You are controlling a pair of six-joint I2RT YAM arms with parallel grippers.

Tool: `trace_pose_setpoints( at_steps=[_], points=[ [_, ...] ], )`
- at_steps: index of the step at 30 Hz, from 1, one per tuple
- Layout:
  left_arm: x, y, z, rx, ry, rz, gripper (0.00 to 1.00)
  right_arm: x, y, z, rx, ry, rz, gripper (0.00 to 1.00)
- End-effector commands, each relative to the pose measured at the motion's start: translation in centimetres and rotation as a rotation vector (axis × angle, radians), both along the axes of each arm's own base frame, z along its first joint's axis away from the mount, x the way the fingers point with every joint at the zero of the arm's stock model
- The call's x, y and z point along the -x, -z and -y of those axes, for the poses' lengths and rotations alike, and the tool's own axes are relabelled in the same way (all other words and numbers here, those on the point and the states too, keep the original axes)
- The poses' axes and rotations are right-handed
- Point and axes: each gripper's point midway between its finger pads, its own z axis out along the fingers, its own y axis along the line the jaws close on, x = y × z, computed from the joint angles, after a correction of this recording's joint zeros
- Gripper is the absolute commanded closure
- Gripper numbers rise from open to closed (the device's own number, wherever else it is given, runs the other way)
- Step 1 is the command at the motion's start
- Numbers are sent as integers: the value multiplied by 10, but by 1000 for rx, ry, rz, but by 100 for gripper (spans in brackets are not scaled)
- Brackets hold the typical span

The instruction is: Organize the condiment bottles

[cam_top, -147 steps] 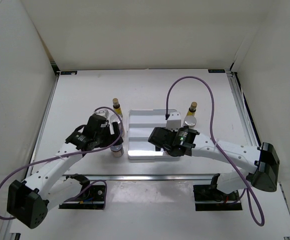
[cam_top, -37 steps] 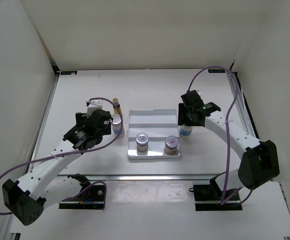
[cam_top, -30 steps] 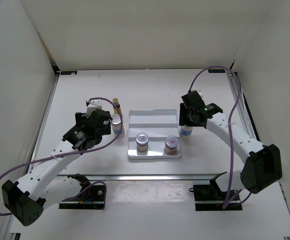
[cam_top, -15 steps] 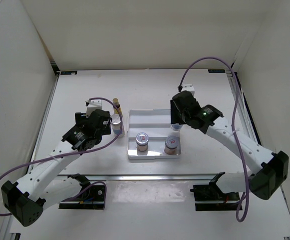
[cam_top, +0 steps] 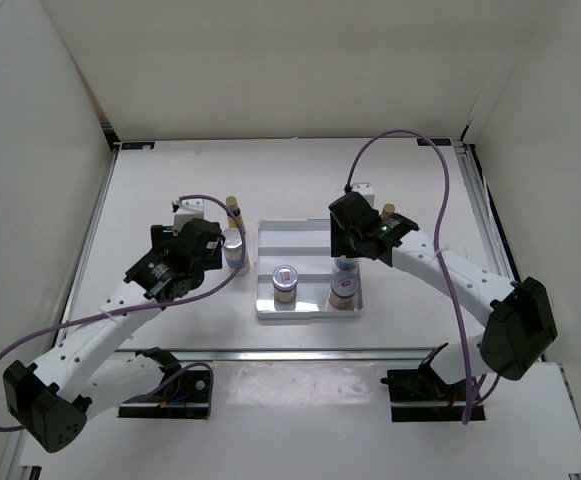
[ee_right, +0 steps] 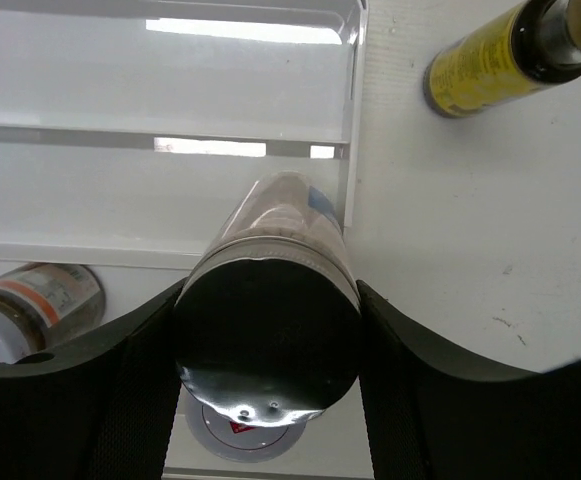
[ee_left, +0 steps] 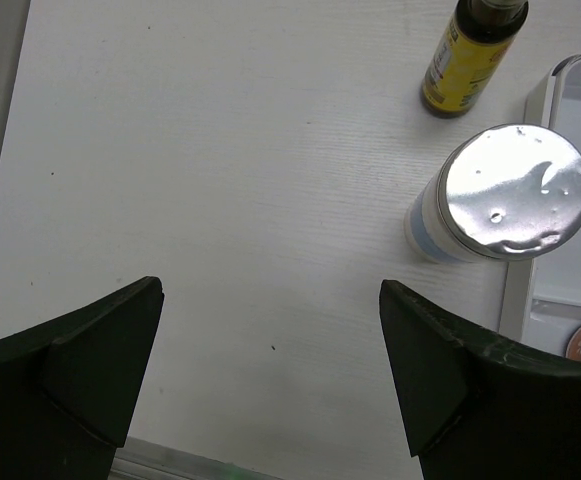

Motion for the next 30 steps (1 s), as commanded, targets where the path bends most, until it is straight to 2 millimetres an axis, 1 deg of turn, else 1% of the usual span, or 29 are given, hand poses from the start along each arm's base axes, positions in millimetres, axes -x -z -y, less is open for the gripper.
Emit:
trace_pose_setpoints(
  at_steps=[1,2,3,6,7,9,10,11,12,13,14,15,18,20,21,22,23,25,26,27,29,30],
  points=[
    [-5,-13,3,25,1,32,0,-11,-3,-12,-61,25,44,87],
    [-5,-13,3,25,1,32,0,-12,-4,-15,-76,18,47,87],
    [-4,-12,4,31,8,28,0,-10,4,-14,-67,25,31,86],
    [-4,-12,4,31,8,28,0,-10,12,-16,-58,20,8,79],
    [-5,-10,5,25,8,21,0,-10,12,-16,-58,19,8,64],
    [-5,-9,6,31,14,17,0,-10,12,-17,-64,26,7,47],
    [-5,-9,6,31,14,17,0,-10,12,-17,-64,26,7,40],
    [-5,-6,9,32,23,5,0,-7,8,-16,-59,24,16,22],
    [-5,-6,9,32,23,4,0,-6,4,-12,-55,30,24,14],
    [-5,-5,10,32,36,-3,0,-5,2,-9,-48,37,30,8],
    [-7,-4,12,32,36,-3,0,-6,-6,-8,-52,43,46,0],
    [-6,-4,14,39,45,-8,0,-7,-17,-3,-44,55,63,0],
    [-6,-2,22,66,85,-21,0,-4,-39,3,-52,57,94,0],
    [-6,-4,34,120,131,-19,0,-4,-67,12,-61,65,157,0],
    [-6,-4,39,140,149,-20,0,-1,-72,14,-70,65,166,0],
    [-8,-8,48,174,179,-17,0,0,-82,18,-73,67,189,0],
    [-12,-13,55,198,203,8,0,4,-96,22,-105,69,222,0],
    [-17,-18,68,227,244,12,0,8,-108,27,-116,54,254,0],
    [-21,-23,75,247,264,15,0,11,-118,31,-140,56,278,0],
    [-26,-20,80,239,276,-2,0,13,-122,31,-147,44,283,0],
    [-34,-24,90,242,294,-1,0,19,-122,36,-141,43,277,0],
    [-41,-17,97,238,300,-23,0,21,-127,38,-151,44,288,0]
  ],
)
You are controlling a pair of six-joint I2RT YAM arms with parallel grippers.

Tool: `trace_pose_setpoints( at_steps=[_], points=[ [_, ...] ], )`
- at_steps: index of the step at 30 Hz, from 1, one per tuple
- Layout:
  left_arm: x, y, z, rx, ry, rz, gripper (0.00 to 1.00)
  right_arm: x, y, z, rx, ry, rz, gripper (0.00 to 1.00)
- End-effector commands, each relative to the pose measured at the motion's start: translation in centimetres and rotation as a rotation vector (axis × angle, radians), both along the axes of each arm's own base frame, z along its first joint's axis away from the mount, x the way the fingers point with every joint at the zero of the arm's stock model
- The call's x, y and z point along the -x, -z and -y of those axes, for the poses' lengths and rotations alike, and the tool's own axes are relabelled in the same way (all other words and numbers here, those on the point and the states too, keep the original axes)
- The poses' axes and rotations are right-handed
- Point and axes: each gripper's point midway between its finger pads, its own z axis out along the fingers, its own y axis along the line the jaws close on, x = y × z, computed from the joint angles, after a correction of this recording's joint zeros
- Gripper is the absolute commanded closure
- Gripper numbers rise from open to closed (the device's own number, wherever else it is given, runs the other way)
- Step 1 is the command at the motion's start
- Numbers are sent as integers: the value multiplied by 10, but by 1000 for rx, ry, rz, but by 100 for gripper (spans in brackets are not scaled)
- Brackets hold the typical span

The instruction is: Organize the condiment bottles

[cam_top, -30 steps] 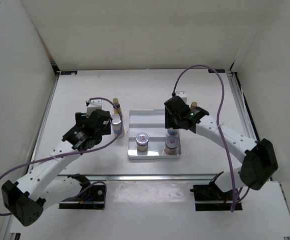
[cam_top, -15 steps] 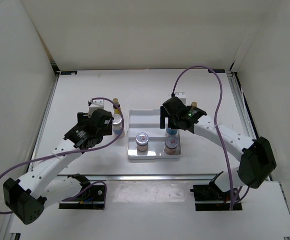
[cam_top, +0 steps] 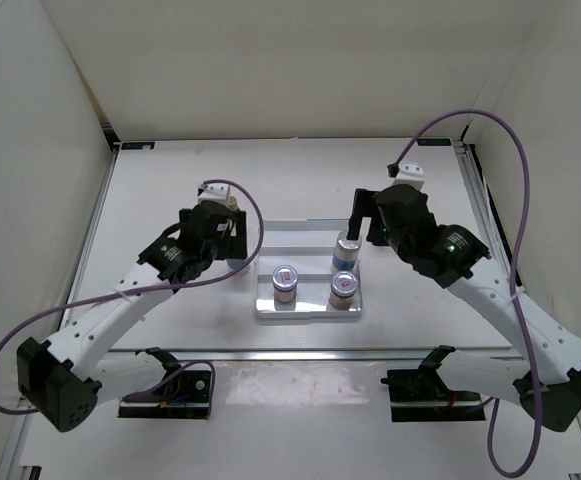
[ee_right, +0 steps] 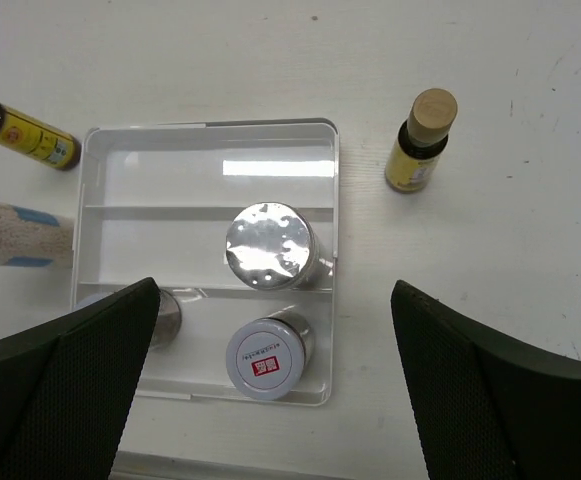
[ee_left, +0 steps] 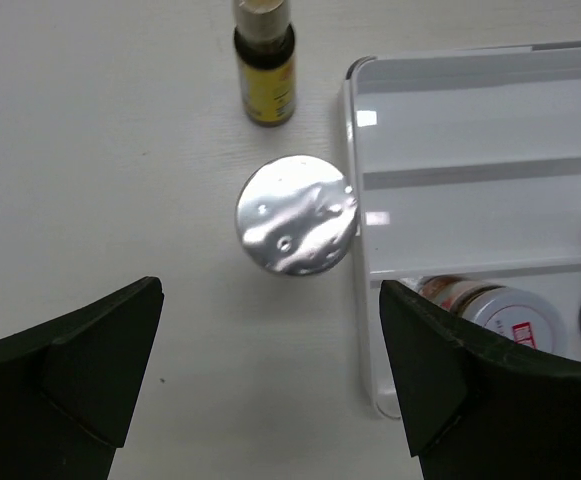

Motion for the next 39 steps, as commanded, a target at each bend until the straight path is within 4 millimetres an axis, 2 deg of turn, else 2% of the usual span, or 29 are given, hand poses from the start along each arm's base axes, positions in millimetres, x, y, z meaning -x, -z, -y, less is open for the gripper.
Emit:
trace_pose_setpoints(
  at_steps=[1,2,3,4,6,7,8,13,14,17,22,24,26,27,29,30,32,37,39],
  points=[
    [-23,-11,29,42,74,17,0,7,-3,10,38,1,-2,0],
    [-30,-17,33,42,79,29,0,9,-7,12,28,1,9,0],
    [-36,-4,38,19,79,-5,0,13,-4,16,34,1,3,0],
    [-41,-6,41,19,79,-5,0,16,-3,18,32,1,5,0],
    [-48,11,41,-10,68,-49,0,20,1,22,32,6,-4,0],
    [-51,12,42,-6,65,-55,0,22,-3,23,13,11,6,0],
    [-54,16,39,-2,44,-66,0,25,2,26,24,11,-6,0],
    [-56,27,35,26,-1,-98,0,38,12,38,22,22,-24,0],
    [-55,35,32,21,-4,-118,0,40,14,39,29,22,-31,0],
    [-58,37,34,42,-7,-128,0,43,17,45,36,29,-30,0],
    [-53,45,34,45,-7,-148,10,46,20,47,37,34,-41,0],
    [-52,45,37,58,9,-157,19,48,23,48,31,39,-43,0],
    [-52,45,41,71,19,-155,24,50,26,50,37,39,-50,0],
    [-52,45,42,71,33,-158,32,52,25,52,30,45,-51,0],
    [-48,42,42,74,48,-152,39,54,31,54,37,45,-59,0],
    [-48,38,41,79,49,-144,46,57,30,56,38,45,-60,0],
    [-50,23,42,93,58,-108,51,59,33,59,44,45,-65,0],
    [-49,-34,37,149,58,29,68,66,35,66,49,57,-71,0],
    [-49,-55,41,175,70,72,69,66,39,67,57,57,-78,0]
  ],
)
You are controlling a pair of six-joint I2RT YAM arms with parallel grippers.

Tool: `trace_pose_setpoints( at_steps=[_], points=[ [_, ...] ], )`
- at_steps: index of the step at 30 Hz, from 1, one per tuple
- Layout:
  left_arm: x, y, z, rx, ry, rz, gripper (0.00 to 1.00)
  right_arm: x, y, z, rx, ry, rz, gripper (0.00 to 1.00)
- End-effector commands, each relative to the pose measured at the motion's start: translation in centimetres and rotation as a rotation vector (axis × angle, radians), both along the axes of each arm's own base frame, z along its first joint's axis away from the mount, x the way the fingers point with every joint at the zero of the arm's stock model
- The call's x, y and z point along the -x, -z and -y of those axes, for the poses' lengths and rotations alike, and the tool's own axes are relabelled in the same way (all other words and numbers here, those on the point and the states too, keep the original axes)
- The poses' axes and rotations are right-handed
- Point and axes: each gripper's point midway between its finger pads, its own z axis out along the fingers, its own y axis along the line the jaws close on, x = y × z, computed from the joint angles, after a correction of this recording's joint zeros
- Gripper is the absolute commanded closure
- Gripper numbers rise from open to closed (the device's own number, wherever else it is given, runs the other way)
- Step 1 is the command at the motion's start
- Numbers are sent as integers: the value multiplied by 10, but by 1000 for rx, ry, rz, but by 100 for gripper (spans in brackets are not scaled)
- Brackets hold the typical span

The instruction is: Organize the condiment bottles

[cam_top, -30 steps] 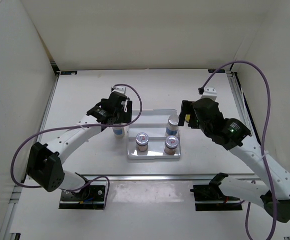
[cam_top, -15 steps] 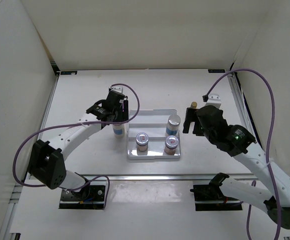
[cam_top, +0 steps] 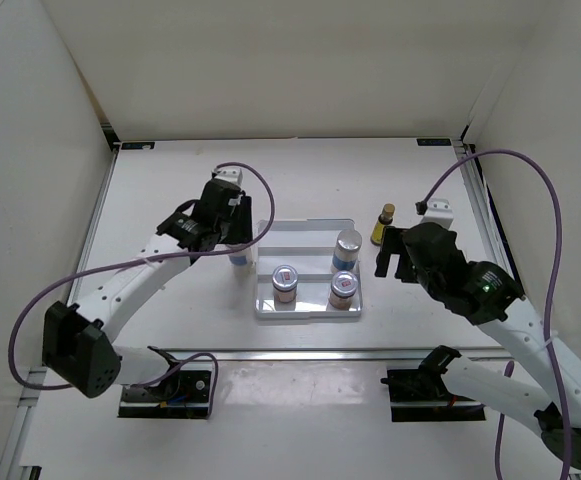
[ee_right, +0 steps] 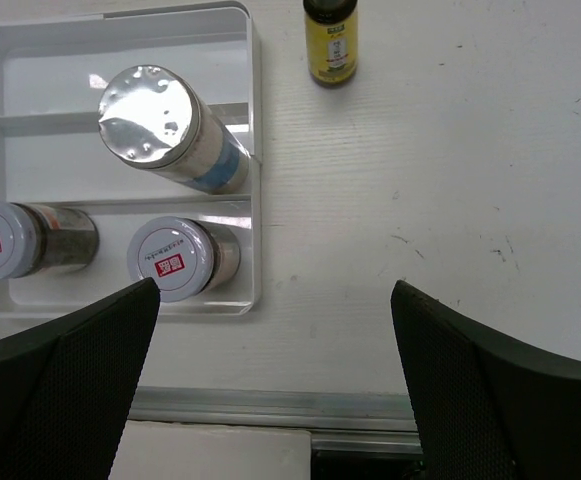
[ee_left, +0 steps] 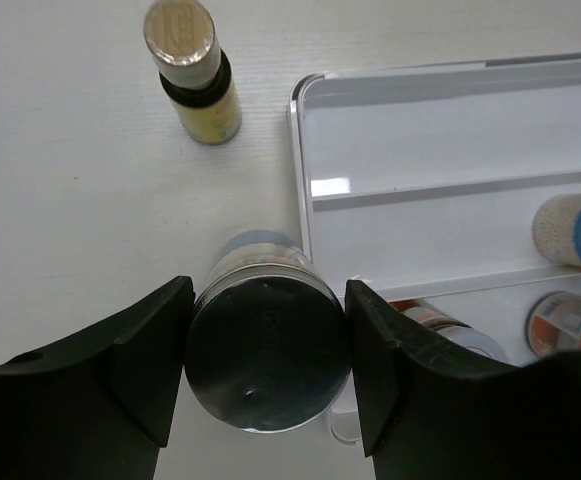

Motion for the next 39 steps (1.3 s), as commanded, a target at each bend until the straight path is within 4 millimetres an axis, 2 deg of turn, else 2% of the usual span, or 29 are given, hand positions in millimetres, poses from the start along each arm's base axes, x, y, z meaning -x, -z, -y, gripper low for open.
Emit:
trace_pose_setpoints(
  at_steps=[1,3,5,7,9,10,15,21,25,28,29,30,33,34,35,37,39],
  points=[
    [-4,-81,11,118,26,199,71,5,4,9,19,21,-3,0],
    [-4,-94,16,130,34,225,71,5,7,9,25,21,-10,0],
    [-2,-97,24,127,48,234,71,5,7,9,25,21,-10,0],
    [-3,-92,34,144,54,210,71,6,11,9,24,27,-17,0],
    [-3,-82,42,148,61,180,72,6,11,9,24,27,-17,0],
    [-3,-78,54,146,86,172,73,6,11,9,24,27,-17,0],
    [-4,-55,75,133,107,131,73,7,9,10,25,27,-18,0],
    [-3,-21,80,105,103,70,72,10,10,14,24,27,-17,0],
    [-2,-5,80,84,102,44,64,11,14,14,25,32,-26,0],
    [-3,2,81,71,102,28,51,12,18,14,32,32,-34,0],
    [-3,2,81,71,102,28,43,12,18,13,27,26,-38,0],
    [-3,6,81,66,102,21,29,14,19,14,34,26,-45,0],
    [-4,6,81,66,102,21,12,15,23,13,27,26,-57,0],
    [-4,2,79,66,94,33,9,17,25,14,20,33,-59,0],
    [-3,-4,78,76,94,46,0,17,25,14,20,33,-59,0],
    [-5,-18,77,85,94,78,0,18,30,13,23,27,-72,0],
    [-6,-45,71,88,94,144,0,19,34,14,30,27,-79,0]
  ],
)
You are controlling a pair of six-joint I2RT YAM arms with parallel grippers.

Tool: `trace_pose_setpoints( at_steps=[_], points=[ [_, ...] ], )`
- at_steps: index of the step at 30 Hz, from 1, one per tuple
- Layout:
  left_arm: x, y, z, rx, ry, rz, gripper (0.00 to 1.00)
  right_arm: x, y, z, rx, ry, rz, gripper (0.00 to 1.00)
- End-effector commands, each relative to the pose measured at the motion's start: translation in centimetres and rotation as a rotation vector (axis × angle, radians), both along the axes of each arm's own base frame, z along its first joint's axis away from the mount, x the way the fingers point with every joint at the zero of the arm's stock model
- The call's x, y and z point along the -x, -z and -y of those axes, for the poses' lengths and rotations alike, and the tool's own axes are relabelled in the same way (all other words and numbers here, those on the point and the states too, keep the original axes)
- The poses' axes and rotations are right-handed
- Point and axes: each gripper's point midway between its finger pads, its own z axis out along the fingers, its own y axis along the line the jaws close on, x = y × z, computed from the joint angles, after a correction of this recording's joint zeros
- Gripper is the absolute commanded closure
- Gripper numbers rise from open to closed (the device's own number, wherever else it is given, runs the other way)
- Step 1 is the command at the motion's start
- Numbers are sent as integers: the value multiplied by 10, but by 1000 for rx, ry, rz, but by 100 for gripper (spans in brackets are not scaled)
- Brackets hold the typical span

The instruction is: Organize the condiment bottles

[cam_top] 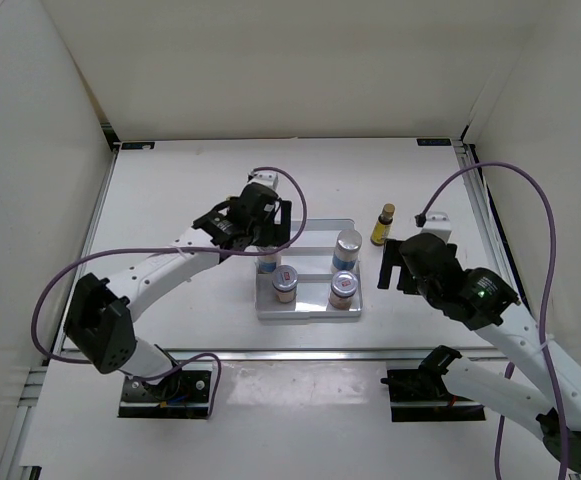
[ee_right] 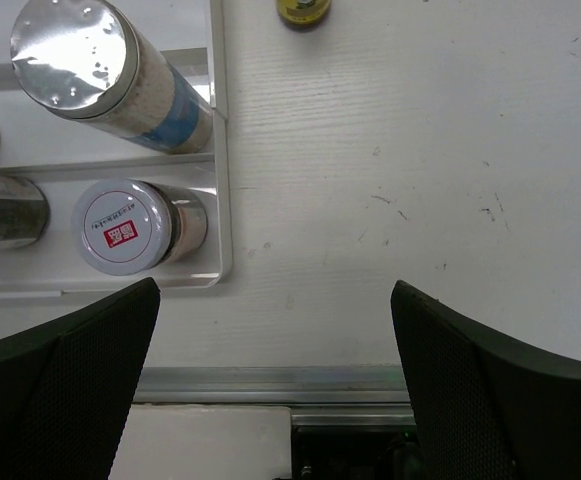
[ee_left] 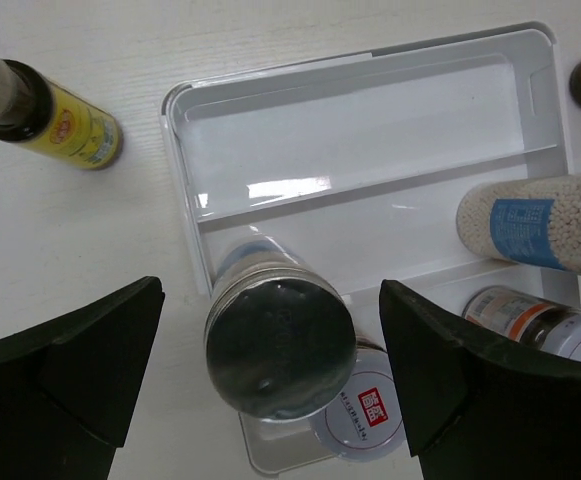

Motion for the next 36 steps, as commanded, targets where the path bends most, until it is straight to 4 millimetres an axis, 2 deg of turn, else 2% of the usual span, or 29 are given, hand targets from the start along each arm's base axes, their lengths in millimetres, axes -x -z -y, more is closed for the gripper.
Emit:
trace_pose_setpoints(
  at_steps=[1,3,4,6,7,8,9,10,11,12,13,14,16,18,20,24,30,36],
  points=[
    [-4,-63,-12,44,-24,157,0,3,2,1,-9,6,-3,0],
    [-1,-99,-24,58,-27,249,0,3,3,3,2,12,-4,0],
    [-1,-110,-35,44,-55,291,0,3,3,3,2,12,-4,0],
    [5,-122,-54,4,-75,346,0,3,3,3,2,12,-4,0],
    [11,-138,-72,-8,-120,400,0,4,7,4,9,12,-12,0],
    [15,-140,-83,-29,-137,420,0,3,6,5,15,18,-7,0],
    [18,-127,-101,-96,-168,421,0,4,5,6,8,18,-1,0],
    [26,-132,-114,-93,-190,446,0,4,8,8,21,24,-4,0],
    [29,-128,-124,-97,-208,445,0,4,7,9,14,24,3,0],
    [34,-108,-134,-140,-212,422,0,4,10,11,28,32,2,0],
    [41,-108,-143,-126,-225,438,0,4,10,11,29,32,2,0],
    [47,-87,-151,-141,-239,407,0,4,10,11,29,32,2,0],
    [59,-82,-161,-104,-269,424,0,3,9,13,34,38,6,0],
    [66,-76,-167,-108,-288,438,0,5,11,14,40,38,0,0],
    [69,-87,-168,-87,-292,488,0,4,10,15,37,51,4,0],
    [69,-86,-180,-125,-348,499,0,4,13,16,33,71,2,0],
    [64,-80,-174,-156,-327,473,0,4,13,16,33,71,2,0],
    [64,-84,-174,-150,-329,479,0,5,14,17,32,77,-5,0]
  ],
)
